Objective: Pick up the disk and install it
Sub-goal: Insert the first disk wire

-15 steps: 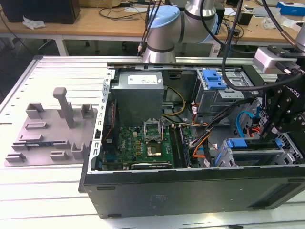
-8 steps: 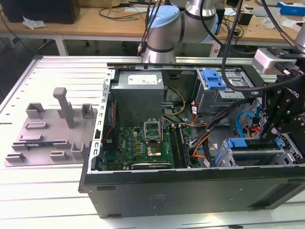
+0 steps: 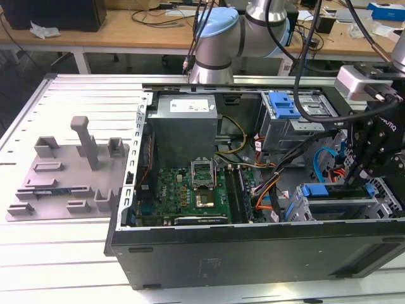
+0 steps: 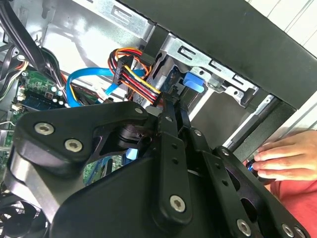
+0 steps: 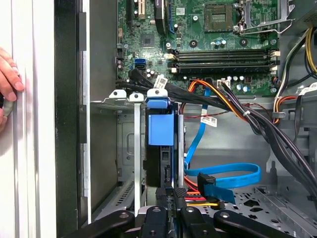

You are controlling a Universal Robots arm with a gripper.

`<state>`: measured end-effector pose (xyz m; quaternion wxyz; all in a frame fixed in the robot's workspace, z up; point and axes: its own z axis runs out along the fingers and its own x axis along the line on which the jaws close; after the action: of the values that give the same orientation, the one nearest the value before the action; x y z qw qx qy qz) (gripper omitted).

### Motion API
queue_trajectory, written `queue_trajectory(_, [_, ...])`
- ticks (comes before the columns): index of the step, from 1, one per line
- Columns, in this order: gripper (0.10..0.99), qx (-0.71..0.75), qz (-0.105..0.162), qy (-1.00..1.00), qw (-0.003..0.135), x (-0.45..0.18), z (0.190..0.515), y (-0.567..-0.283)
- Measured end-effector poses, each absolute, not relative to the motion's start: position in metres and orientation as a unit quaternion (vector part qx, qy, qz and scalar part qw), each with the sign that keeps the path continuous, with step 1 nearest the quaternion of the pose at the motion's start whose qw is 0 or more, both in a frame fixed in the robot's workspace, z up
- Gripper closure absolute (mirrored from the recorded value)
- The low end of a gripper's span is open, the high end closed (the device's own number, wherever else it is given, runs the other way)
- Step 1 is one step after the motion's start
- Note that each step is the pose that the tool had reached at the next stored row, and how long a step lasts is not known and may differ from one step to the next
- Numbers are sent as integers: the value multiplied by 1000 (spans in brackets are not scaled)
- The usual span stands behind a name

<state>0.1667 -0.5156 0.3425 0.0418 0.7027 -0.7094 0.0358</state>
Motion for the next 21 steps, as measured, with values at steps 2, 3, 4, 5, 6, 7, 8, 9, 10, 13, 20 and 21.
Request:
queue_trajectory(2, [922,703,36,-709,42,167,342,-516])
queue_trajectory(3, [922,703,36,-709,42,167,342,-516])
queue_trajectory(4, [922,703,36,-709,42,167,342,-516])
queue_trajectory(5, [922,703,36,-709,42,167,342,-516])
queue_trajectory(6, [922,703,36,-709,42,167,342,-516])
queue_trajectory(7, [922,703,36,-709,42,167,342,-516])
queue_trajectory(8, [922,703,35,-709,41,167,343,-516])
queue_trajectory(9, [922,703,36,-709,42,167,344,-516])
queue_trajectory(10, [922,703,36,-709,42,167,344,-516])
queue_trajectory(13, [922,703,36,-710,42,167,345,-516])
queue_trajectory(20, [922,701,36,-711,42,167,346,-516])
queue_trajectory(21, [922,701,36,-711,42,167,346,-516])
